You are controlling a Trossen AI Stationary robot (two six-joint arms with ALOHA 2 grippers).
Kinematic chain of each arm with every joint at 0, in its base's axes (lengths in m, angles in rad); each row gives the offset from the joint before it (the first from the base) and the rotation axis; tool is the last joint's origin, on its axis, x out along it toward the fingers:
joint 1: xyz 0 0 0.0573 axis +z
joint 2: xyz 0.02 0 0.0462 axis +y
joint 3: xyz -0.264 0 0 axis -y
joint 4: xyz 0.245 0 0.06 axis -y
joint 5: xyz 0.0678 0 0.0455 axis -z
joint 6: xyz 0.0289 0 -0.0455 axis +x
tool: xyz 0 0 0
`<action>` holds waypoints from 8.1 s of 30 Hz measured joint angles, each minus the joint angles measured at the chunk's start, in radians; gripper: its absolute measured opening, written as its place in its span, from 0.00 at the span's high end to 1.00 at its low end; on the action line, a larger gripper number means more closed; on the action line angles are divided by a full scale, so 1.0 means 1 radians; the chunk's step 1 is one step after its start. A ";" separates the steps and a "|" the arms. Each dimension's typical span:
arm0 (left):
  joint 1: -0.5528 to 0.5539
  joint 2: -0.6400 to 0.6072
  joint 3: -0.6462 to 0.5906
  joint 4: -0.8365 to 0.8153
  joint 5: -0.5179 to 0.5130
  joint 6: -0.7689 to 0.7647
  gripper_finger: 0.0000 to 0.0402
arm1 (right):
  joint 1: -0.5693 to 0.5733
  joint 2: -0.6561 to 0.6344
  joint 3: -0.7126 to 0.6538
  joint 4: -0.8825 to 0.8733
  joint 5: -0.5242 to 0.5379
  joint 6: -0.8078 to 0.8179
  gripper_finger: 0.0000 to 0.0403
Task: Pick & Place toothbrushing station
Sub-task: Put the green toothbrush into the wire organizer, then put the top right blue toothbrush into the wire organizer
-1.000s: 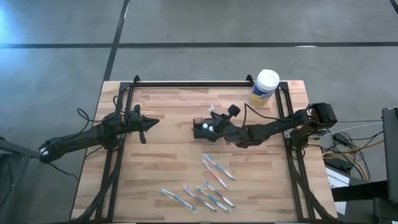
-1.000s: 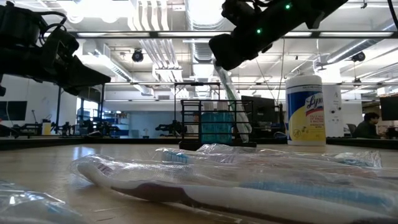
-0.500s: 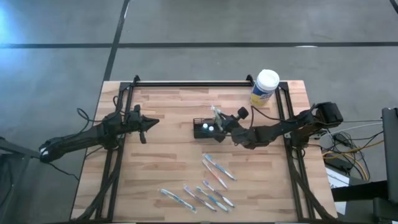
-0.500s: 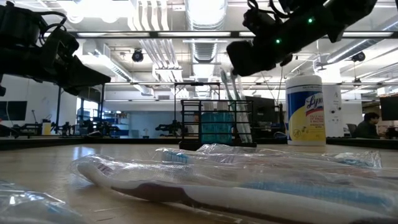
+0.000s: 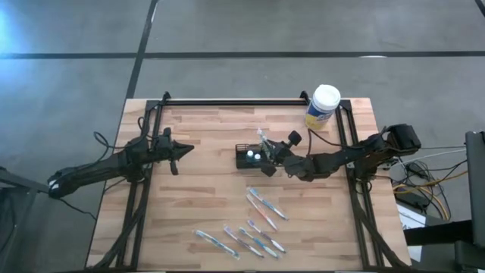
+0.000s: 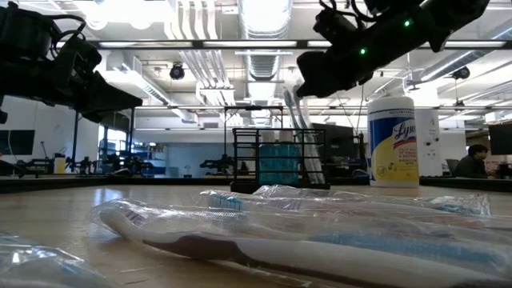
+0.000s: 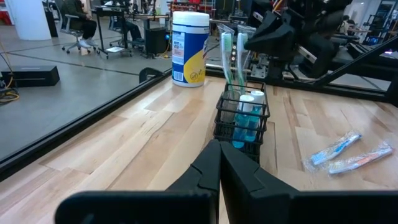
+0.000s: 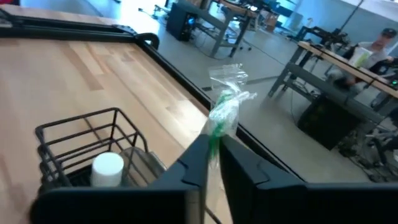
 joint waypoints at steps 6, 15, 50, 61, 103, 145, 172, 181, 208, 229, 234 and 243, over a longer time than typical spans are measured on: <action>0.000 0.001 0.000 0.000 0.003 0.000 0.98 | 0.004 -0.075 0.000 -0.089 0.016 0.053 0.71; 0.000 0.002 0.000 0.000 0.003 -0.001 0.98 | 0.041 -0.228 -0.001 -0.202 0.019 0.057 0.56; 0.000 0.002 -0.002 0.037 0.006 -0.003 0.98 | 0.226 -0.102 0.053 -0.635 -0.735 0.549 0.71; 0.000 0.002 -0.001 0.073 0.013 -0.065 0.98 | 0.217 0.177 0.222 -0.661 -0.809 0.609 0.60; -0.001 0.003 -0.001 0.142 0.147 -0.144 0.98 | 0.220 0.010 0.213 -0.704 -0.475 0.398 0.97; -0.217 0.826 0.548 0.503 0.187 -0.005 0.39 | -0.082 -0.050 0.034 0.337 -0.717 -0.268 0.97; -0.224 1.161 0.818 0.536 0.169 0.069 0.56 | -0.099 -0.052 0.034 0.342 -0.713 -0.311 0.97; -0.232 1.156 0.819 0.552 0.179 0.129 0.90 | -0.098 -0.052 0.028 0.384 -0.730 -0.303 0.97; -0.216 0.910 0.677 0.372 0.041 0.204 0.94 | -0.100 -0.148 -0.058 0.286 -0.690 -0.193 0.56; -0.136 1.060 0.616 0.446 -0.008 0.213 0.94 | -0.155 -0.753 -0.544 0.362 -0.899 -0.055 0.97; -0.122 1.107 0.651 0.452 -0.009 0.227 0.94 | -0.155 -0.881 -0.570 0.219 -0.900 -0.047 0.97; -0.120 1.094 0.735 0.366 0.042 0.217 0.94 | -0.155 -0.943 -0.658 0.265 -0.902 -0.026 0.97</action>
